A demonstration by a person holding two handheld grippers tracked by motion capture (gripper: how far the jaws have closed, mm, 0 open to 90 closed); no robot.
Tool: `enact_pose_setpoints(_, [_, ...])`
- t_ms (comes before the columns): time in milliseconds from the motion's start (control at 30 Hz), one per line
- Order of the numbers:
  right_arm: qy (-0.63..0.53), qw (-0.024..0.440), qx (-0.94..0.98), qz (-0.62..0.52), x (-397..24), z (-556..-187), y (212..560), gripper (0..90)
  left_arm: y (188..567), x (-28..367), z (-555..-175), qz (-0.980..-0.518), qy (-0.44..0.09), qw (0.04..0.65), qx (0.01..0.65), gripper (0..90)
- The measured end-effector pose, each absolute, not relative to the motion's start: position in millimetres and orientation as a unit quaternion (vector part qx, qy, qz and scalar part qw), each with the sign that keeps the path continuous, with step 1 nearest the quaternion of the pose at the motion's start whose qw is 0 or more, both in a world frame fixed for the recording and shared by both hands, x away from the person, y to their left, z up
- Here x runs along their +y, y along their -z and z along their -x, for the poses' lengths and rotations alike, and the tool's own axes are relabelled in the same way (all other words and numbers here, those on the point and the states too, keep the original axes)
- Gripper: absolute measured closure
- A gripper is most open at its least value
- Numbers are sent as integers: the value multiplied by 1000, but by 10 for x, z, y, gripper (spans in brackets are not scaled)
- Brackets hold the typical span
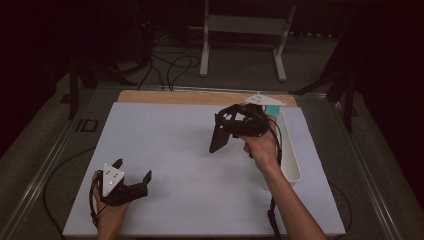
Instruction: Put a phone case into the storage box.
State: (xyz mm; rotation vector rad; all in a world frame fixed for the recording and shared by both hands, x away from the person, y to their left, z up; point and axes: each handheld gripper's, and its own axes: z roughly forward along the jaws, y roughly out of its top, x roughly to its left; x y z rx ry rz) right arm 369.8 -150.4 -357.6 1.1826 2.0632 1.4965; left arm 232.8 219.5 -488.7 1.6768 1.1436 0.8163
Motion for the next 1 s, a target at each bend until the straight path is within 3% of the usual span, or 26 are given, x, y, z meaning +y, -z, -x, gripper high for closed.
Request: enact_pose_setpoints(1000, [-509,210,707,-444,-1749,-3885,3469,133,4895,2175,-2329,-686,-328,457,461,0])
